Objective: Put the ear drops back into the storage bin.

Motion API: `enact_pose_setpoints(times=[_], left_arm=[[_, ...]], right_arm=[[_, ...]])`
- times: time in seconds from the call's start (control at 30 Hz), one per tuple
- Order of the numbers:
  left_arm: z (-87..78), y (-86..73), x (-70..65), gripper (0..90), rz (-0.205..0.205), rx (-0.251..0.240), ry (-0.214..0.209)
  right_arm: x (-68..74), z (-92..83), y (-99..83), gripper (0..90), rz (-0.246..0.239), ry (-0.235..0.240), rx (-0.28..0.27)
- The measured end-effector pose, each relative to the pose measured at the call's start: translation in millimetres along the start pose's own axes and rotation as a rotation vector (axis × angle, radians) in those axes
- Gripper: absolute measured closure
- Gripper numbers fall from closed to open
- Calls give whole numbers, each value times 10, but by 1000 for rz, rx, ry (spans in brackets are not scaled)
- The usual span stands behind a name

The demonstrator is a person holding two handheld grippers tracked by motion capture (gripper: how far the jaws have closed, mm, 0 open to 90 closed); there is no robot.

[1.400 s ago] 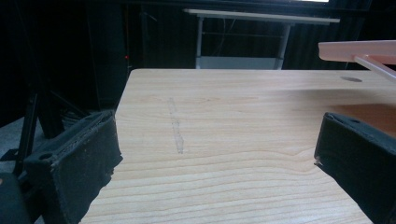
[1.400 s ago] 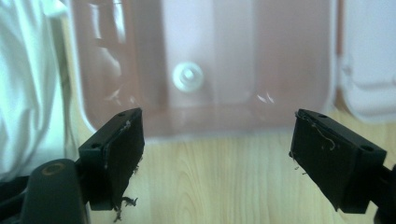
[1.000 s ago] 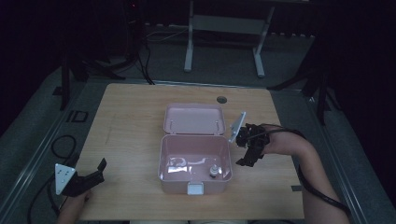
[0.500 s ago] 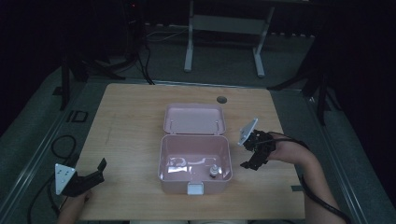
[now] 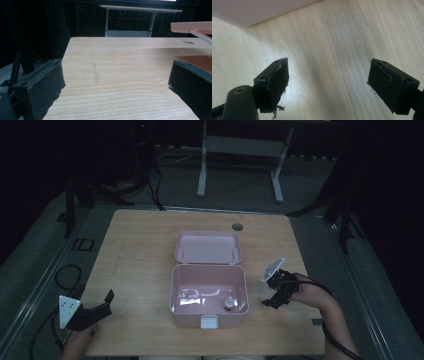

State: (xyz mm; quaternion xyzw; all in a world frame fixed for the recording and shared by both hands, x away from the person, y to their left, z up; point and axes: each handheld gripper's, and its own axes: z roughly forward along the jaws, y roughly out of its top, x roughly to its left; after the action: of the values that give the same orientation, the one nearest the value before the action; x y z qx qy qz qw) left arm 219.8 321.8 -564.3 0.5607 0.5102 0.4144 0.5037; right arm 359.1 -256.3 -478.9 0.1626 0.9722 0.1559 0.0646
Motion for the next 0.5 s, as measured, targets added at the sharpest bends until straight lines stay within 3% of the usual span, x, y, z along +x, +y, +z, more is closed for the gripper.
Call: enact_pose_setpoints(times=[0.37,0.5], left_arm=[[0,0,-1,4,0,0,1],[0,0,0,4,-1,0,1]], right_arm=[[-4,159,-277,167,110,-77,-79],[-8,182,-366,167,171,-114,-117]])
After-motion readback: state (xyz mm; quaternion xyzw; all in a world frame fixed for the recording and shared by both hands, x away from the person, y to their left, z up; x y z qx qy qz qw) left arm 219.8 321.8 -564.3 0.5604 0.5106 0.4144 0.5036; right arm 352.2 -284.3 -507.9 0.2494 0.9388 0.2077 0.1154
